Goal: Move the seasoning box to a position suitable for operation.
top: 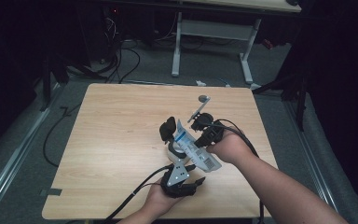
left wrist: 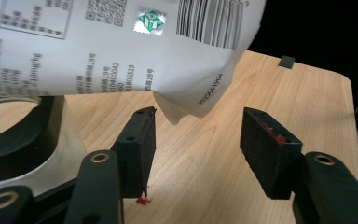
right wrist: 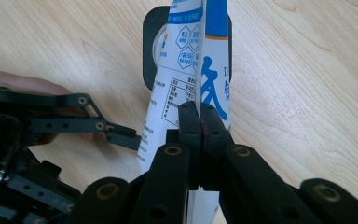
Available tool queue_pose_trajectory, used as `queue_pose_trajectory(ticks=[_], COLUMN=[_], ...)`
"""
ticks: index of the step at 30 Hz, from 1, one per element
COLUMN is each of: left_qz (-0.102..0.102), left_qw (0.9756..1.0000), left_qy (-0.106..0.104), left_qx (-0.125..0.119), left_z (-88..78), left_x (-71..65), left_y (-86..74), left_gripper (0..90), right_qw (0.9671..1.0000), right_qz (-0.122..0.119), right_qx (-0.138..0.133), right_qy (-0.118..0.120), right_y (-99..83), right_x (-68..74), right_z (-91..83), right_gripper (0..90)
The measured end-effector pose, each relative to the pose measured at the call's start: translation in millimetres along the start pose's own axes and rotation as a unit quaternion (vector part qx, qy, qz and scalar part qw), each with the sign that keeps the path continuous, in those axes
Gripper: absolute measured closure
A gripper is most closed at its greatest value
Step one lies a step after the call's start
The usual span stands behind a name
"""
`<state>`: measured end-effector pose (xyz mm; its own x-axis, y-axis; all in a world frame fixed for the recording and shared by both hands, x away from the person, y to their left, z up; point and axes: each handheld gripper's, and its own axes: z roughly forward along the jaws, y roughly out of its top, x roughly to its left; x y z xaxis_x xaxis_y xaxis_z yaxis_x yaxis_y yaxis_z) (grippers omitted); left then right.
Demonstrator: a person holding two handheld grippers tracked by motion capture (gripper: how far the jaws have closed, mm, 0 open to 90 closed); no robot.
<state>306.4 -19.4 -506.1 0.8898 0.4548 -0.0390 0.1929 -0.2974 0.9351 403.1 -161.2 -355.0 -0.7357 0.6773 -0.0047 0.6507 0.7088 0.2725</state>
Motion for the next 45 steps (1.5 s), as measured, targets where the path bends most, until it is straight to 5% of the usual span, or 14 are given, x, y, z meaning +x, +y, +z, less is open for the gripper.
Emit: queue_pose_trajectory(ticks=[9, 15, 22, 29, 45], left_qz=[0.006, 0.025, -0.005, -0.011, -0.016], left_qw=[0.9997, 0.9984, 0.9965, 0.9952, 0.9955], left_qy=[0.023, 0.048, 0.083, 0.096, 0.092], left_qx=[-0.005, 0.019, 0.009, 0.009, 0.013], left_z=[-37.9, -71.6, -103.8, -107.2, -105.1], left_x=[19.6, 31.0, 58.3, 64.9, 65.1], left_y=[-4.9, -21.4, -35.8, -37.4, -39.6], left_gripper=[43.3, 42.4, 42.4, 42.7, 42.7], right_qw=[1.0, 0.9999, 0.9998, 0.9993, 0.9991], right_qz=[0.004, 0.01, 0.018, 0.033, 0.041], right_qx=[0.003, 0.005, 0.004, 0.01, 0.008], right_qy=[-0.001, -0.002, 0.003, 0.01, 0.007], right_y=[-0.2, -0.3, 0.3, 0.9, -13.2], right_x=[-0.2, 0.2, -1.8, -2.2, -9.6], right_z=[0.1, 0.1, 1.6, 1.7, -3.3], right_gripper=[90.0, 90.0, 89.9, 89.7, 90.0])
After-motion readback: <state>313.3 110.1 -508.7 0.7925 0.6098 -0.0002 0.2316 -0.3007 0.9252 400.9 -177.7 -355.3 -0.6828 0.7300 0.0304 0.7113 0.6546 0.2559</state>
